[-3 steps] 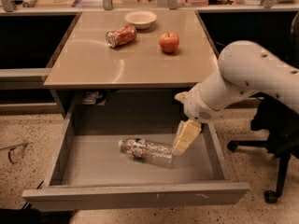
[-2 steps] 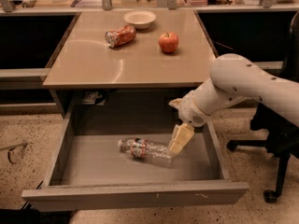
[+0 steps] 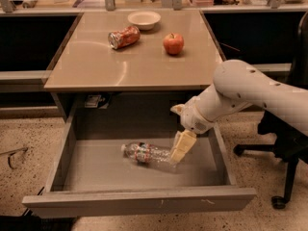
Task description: Pick water bottle from top drawer and place on counter
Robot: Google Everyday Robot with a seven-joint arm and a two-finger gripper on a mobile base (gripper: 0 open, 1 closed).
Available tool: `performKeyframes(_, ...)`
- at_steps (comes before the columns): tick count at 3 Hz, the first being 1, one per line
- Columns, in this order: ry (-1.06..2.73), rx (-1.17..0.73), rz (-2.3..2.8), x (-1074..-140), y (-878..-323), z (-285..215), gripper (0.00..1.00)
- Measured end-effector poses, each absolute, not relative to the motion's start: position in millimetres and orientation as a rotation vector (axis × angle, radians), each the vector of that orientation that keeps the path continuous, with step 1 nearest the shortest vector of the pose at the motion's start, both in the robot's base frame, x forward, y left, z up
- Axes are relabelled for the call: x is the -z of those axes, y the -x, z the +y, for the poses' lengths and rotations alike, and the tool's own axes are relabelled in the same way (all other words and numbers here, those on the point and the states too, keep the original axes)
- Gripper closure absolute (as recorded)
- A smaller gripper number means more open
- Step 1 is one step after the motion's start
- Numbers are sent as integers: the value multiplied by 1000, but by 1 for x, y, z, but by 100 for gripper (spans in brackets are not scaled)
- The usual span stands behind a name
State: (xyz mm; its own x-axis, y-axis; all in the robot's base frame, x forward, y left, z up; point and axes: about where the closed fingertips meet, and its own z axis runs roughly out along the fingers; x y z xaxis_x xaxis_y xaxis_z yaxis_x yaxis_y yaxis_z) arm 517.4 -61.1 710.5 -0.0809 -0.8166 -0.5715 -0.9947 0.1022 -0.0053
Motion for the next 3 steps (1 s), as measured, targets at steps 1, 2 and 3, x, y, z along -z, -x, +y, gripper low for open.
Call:
performKeyframes(1,1802,-581,1922,-699,-511,-31,0)
performKeyframes(2,1827,-633,1892,-681,-511,-3,0)
performKeyframes(3,1807,-682,1883,-661,-514,12,0)
